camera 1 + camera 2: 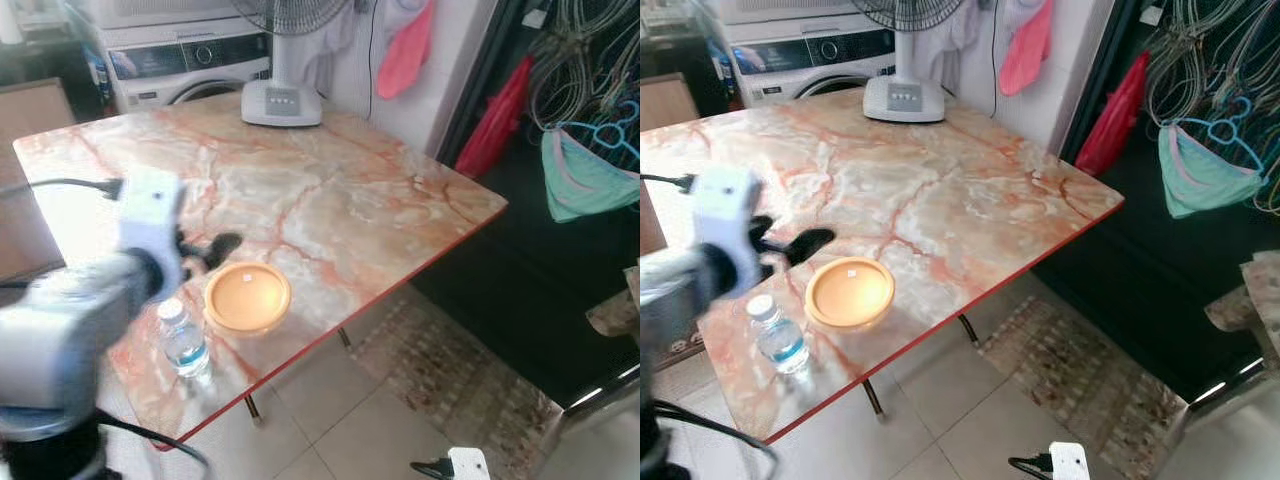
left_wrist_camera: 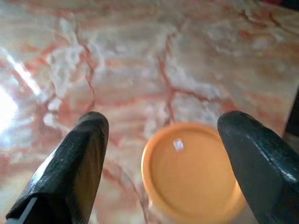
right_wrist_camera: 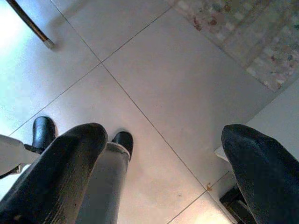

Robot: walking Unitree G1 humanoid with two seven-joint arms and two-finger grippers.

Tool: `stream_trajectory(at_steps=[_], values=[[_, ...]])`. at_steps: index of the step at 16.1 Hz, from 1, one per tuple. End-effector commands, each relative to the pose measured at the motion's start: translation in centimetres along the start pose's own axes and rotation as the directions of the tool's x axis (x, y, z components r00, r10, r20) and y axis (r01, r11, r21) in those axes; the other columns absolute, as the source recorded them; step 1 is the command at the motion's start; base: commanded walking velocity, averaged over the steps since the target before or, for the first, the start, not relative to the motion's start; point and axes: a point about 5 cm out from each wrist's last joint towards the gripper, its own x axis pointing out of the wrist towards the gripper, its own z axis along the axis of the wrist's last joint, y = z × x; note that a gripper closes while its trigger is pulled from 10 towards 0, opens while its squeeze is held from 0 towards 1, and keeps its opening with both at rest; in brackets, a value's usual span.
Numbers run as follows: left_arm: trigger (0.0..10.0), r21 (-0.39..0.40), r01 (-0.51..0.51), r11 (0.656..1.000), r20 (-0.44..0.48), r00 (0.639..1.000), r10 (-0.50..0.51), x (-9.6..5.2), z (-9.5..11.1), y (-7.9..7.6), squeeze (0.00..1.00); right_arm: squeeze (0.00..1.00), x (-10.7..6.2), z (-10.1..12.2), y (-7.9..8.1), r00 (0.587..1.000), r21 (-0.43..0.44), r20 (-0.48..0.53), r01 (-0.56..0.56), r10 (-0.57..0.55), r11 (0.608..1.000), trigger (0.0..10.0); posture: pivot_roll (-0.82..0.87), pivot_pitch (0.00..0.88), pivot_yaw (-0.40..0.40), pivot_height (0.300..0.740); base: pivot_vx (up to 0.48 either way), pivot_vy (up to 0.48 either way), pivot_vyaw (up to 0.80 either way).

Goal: Restocking fridge

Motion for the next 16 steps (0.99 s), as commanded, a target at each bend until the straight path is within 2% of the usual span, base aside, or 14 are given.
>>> stream_trajectory(at_steps=[1,3,5,8,11,15,16], values=[[10.0,0.005,0.013,1.000,-0.007,1.000,-0.013,-0.6,0.5,0.3,0.00,0.00,0.0,0.1,-0.2,1.000,-0.005,-0.003,0.006,-0.006,1.000,10.0,0.23,0.000,-0.095,0.740,0.000,0.000,0.00],[10.0,0.060,-0.002,0.998,-0.051,0.999,0.005,-1.5,0.4,1.4,0.00,0.00,0.0,0.1,-0.2,1.000,-0.003,-0.004,0.006,-0.006,1.000,10.0,0.24,0.000,-0.097,0.740,0.000,0.000,0.00],[10.0,0.103,0.053,0.993,-0.099,0.994,-0.043,-2.3,-0.1,1.9,0.00,0.00,0.0,0.1,-0.2,1.000,-0.005,-0.005,0.007,-0.007,1.000,10.0,0.24,0.000,-0.099,0.740,0.000,0.000,0.00],[10.0,0.020,0.156,0.988,-0.108,0.982,-0.153,-1.9,-1.3,0.7,0.00,0.00,0.0,0.1,-0.3,1.000,-0.008,-0.006,0.006,-0.006,1.000,10.0,0.23,0.000,-0.103,0.740,0.000,0.000,0.00],[10.0,0.025,0.224,0.974,-0.163,0.962,-0.217,-1.9,-2.4,-0.1,0.00,0.00,0.0,0.2,-0.4,1.000,-0.010,-0.005,0.008,-0.008,1.000,10.0,0.23,0.000,-0.107,0.740,0.000,0.000,0.00],[10.0,0.069,0.130,0.989,-0.208,0.972,-0.113,-2.2,-2.7,1.2,0.00,0.00,0.0,0.2,-0.5,1.000,-0.010,-0.006,0.010,-0.011,1.000,10.0,0.23,0.000,-0.108,0.740,0.000,0.000,0.00],[10.0,0.080,0.143,0.987,-0.218,0.968,-0.122,-2.4,-2.7,1.2,0.00,0.00,0.0,0.2,-0.5,1.000,-0.012,-0.006,0.010,-0.010,1.000,10.0,0.23,0.000,-0.109,0.740,0.000,0.000,0.00]])
